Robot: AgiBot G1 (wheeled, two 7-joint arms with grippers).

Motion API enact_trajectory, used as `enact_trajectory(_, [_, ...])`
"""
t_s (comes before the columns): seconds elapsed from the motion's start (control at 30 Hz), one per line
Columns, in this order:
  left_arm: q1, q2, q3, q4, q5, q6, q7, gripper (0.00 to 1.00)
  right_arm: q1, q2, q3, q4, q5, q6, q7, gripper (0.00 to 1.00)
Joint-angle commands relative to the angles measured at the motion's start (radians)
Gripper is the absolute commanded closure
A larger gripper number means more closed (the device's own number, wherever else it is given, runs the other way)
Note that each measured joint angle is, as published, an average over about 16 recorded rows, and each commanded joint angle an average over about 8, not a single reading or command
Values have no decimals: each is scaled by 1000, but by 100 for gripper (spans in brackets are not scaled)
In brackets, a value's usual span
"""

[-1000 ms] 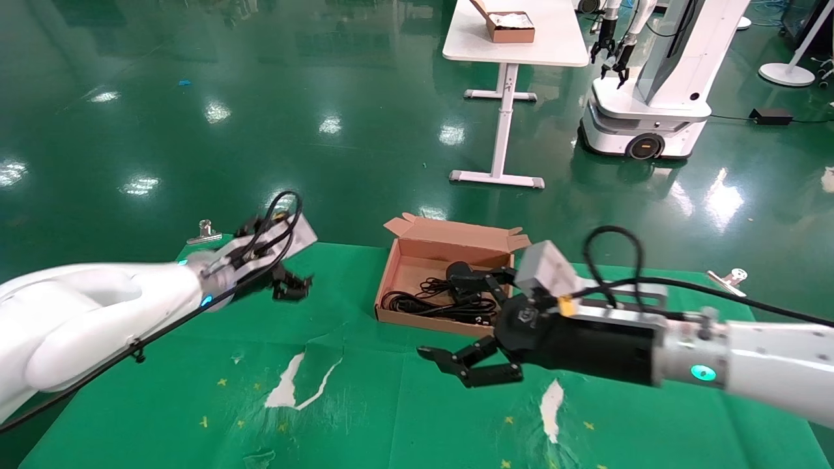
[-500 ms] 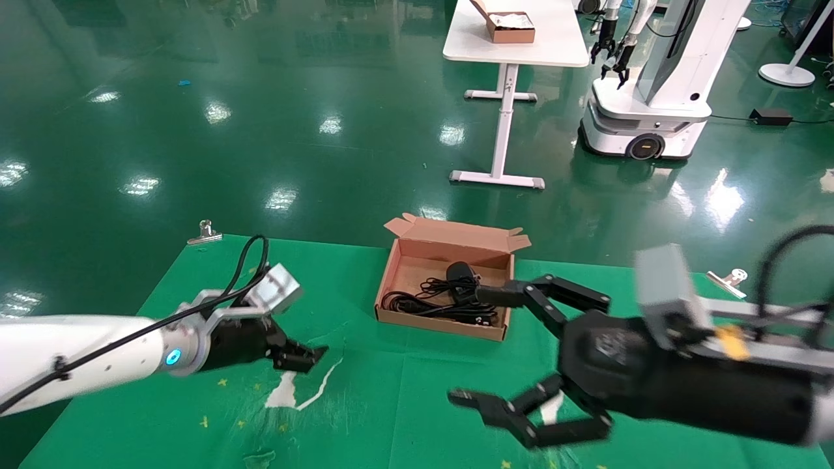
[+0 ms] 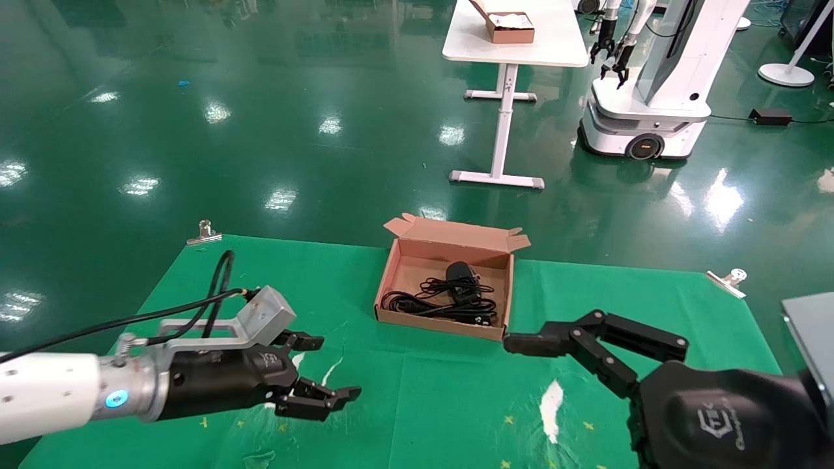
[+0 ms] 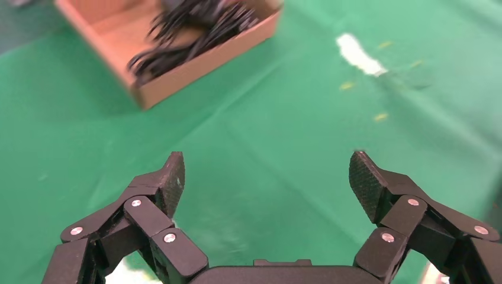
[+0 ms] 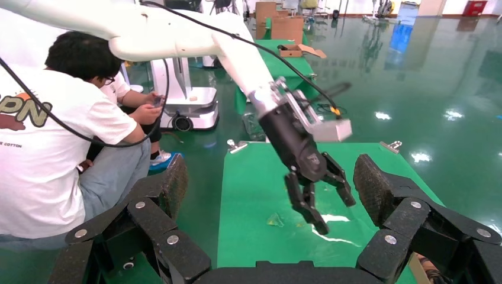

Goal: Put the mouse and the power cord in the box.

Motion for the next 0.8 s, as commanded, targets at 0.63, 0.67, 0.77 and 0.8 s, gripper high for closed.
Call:
enact_trajectory(0.63, [205, -163, -383, -153, -529, 380, 327, 0, -1, 2, 0, 1, 2, -1, 0, 0])
enact_trajectory(0.67, [214, -170, -400, -160, -552, 396, 341, 0, -1, 2, 0, 1, 2, -1, 0, 0])
enact_trajectory(0.77, [238, -189, -444, -177, -613, 440, 378, 0, -1, 3, 1, 2, 3, -2, 0, 0])
enact_trajectory(0.8, [244, -194, -457, -183, -632, 452, 387, 0, -1, 3, 1, 2, 3, -2, 0, 0])
